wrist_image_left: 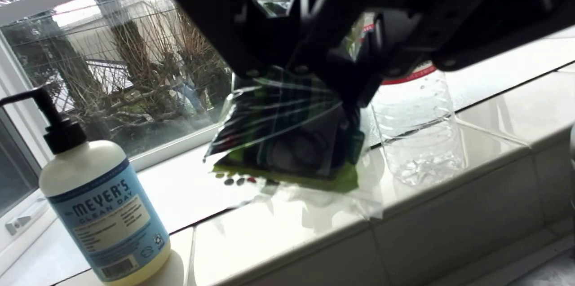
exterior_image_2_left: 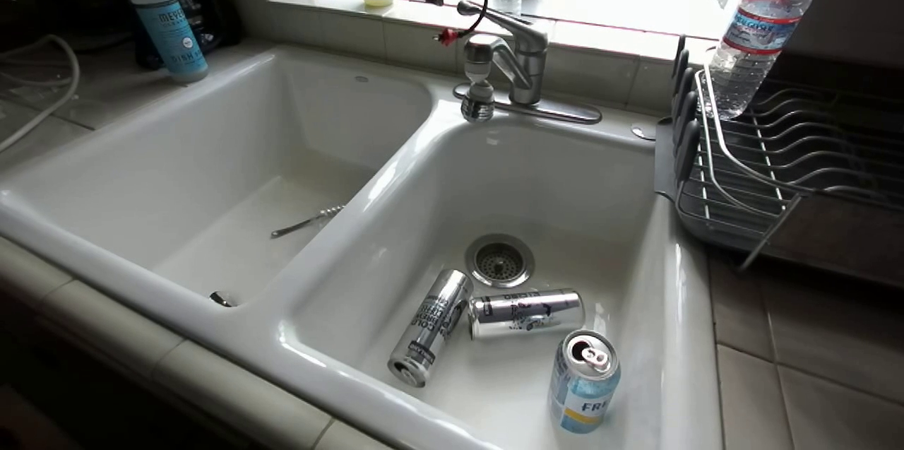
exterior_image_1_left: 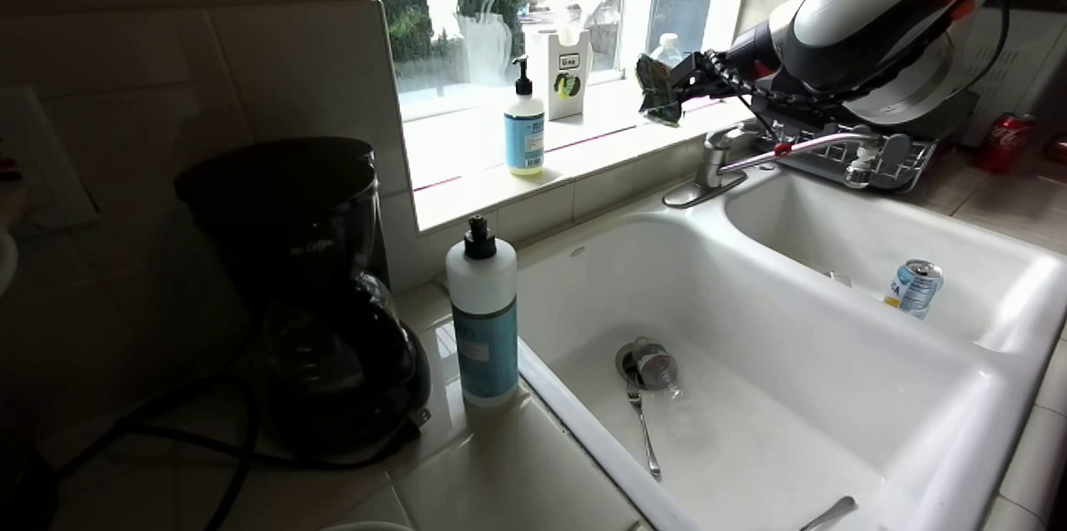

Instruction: Put the white packet on the window seal

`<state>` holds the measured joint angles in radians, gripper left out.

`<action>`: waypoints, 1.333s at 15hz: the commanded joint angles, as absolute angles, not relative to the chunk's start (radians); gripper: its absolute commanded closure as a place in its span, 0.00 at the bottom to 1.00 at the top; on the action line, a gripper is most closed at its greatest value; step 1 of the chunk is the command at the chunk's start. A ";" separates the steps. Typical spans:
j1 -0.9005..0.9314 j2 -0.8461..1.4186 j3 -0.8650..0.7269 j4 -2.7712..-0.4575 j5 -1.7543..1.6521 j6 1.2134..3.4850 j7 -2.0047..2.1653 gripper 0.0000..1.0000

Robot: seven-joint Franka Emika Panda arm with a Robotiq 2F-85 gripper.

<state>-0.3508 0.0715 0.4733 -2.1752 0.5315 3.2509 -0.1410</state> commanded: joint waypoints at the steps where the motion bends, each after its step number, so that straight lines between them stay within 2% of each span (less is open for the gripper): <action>1: -0.351 0.072 0.473 -2.174 0.532 3.251 -0.141 0.94; 6: -0.350 0.072 0.473 -2.174 0.531 3.251 -0.141 0.94; 7: -0.350 0.072 0.473 -2.174 0.531 3.251 -0.141 0.98; 12: -0.303 0.117 0.390 -2.147 0.501 3.239 -0.039 0.98; 16: -0.233 0.201 0.372 -2.042 0.495 3.192 0.011 0.98; 20: -0.099 0.290 0.276 -1.932 0.431 3.160 0.084 0.98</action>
<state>-0.1982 0.2100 0.3626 -2.0310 0.4942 3.2008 0.0076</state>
